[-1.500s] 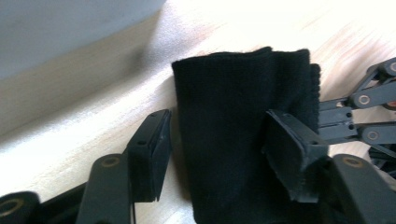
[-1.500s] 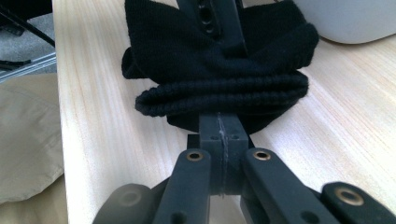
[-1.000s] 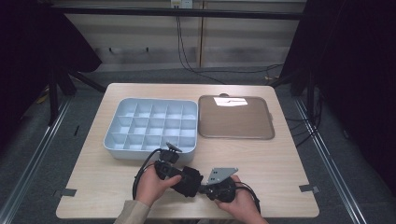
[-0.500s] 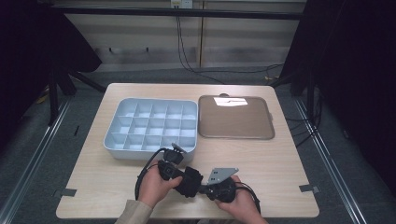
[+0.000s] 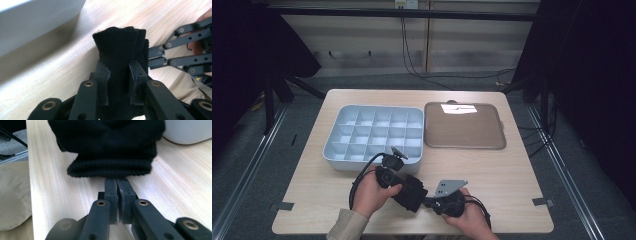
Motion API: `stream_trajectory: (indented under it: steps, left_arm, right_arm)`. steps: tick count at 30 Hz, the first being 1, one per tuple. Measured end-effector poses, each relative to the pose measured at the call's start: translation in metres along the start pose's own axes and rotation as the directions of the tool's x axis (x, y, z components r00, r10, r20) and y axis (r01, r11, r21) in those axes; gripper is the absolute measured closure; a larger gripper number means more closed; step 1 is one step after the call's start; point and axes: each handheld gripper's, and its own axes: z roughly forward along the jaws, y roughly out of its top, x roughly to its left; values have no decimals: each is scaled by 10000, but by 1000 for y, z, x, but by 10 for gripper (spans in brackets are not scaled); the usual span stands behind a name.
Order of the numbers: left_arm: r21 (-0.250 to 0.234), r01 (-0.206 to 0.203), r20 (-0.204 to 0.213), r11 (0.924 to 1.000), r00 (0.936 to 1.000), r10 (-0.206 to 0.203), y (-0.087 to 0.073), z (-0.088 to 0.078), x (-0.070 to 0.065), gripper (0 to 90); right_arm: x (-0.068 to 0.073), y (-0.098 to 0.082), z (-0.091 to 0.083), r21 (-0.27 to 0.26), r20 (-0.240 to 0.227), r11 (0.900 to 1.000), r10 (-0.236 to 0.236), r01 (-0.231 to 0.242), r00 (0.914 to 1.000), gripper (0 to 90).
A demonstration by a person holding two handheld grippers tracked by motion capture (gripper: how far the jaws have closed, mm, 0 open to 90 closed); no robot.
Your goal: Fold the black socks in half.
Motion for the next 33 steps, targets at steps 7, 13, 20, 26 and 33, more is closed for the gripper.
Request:
stream_trajectory:
  steps: [7, 13, 20, 26, 33]
  left_arm:
    - [52, 15, -89, 10000, 10000, -14, 0, -9, 3, 730]
    - [-7, 96, -123, 10000, 9999, -96, -1, -16, 6, 730]
    - [0, 121, -150, 9999, 9998, -121, -1, -22, 9, 730]
    - [-25, 199, -274, 9998, 9994, -200, -1, -33, 12, 730]
    - [31, 274, -327, 9996, 9991, -272, -1, -40, 15, 730]
  right_arm:
    - [0, 0, 0, 4, 35, 10000, -36, 36, 10000, 805]
    - [-4, -1, -3, 19, 345, 10000, -17, 17, 9994, 735]
    - [-10, -3, -5, -207, 891, 9992, 369, -352, 9953, 577]
    - [-15, -4, -7, -258, 1241, 9990, 395, -366, 9915, 465]
    - [-17, -4, -6, -58, 1688, 9992, 398, -394, 9848, 349]
